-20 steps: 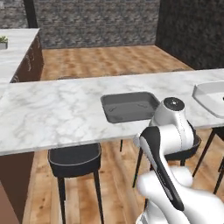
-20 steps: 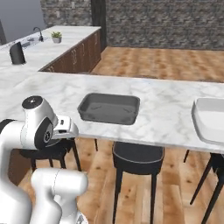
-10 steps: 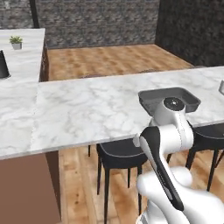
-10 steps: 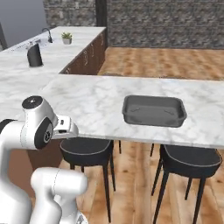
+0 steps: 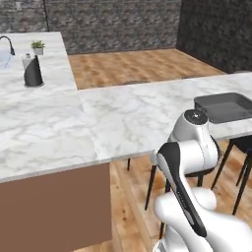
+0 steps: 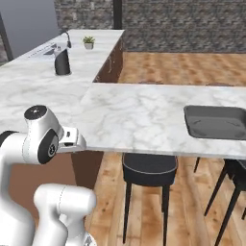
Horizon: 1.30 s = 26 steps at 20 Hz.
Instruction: Place the cold items (corn and squash) from the fridge in one tupperware on the dining counter. Place the warm items (kebab skewer and hot dog) in the stove area in another tupperware.
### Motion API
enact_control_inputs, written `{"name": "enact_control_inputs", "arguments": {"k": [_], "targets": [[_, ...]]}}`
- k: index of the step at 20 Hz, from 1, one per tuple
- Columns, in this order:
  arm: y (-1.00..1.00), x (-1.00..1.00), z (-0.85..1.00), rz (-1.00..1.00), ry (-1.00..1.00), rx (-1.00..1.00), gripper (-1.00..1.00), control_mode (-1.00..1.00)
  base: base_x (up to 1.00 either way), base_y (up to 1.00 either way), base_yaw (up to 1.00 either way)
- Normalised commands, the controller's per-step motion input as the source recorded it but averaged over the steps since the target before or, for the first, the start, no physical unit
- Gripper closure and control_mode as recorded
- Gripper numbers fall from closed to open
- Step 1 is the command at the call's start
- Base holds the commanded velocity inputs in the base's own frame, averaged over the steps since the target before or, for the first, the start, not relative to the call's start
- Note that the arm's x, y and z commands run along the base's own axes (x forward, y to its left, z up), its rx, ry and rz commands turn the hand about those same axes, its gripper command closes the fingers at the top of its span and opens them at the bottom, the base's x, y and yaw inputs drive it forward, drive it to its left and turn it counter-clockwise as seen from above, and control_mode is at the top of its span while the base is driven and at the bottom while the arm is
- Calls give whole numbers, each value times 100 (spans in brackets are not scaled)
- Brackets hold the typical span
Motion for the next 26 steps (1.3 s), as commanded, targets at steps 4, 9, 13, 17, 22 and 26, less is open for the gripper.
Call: {"name": "enact_control_inputs", "arguments": {"k": [4,9,13,17,22,26], "targets": [[0,0,0,0,0,0,-100,100,-28,100,-6],[0,0,0,0,0,0,-100,100,-34,100,-3],[0,0,0,0,0,0,-100,100,-35,100,-1],[0,0,0,0,0,0,-100,100,-36,100,-1],[0,0,0,0,0,0,-100,100,-31,100,0],[0,0,0,0,0,0,-100,100,-25,100,0]]}}
